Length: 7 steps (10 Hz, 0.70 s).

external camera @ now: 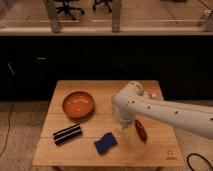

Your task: Place the white sponge in the ceramic bowl

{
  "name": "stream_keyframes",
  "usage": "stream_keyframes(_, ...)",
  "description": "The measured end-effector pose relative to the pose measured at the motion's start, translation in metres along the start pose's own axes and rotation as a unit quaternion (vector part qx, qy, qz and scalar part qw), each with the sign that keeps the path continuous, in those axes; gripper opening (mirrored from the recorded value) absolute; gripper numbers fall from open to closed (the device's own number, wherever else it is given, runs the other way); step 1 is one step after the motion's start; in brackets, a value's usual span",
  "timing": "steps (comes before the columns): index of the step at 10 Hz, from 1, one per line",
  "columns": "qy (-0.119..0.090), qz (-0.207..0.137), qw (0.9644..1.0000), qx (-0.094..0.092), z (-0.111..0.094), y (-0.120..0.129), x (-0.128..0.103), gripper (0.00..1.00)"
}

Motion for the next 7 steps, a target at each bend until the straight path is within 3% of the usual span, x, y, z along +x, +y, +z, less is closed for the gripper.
stream_keyframes(7, -0.006, -0.06, 0.998, -0.019, 0.037, 0.003, -0.031, 0.8)
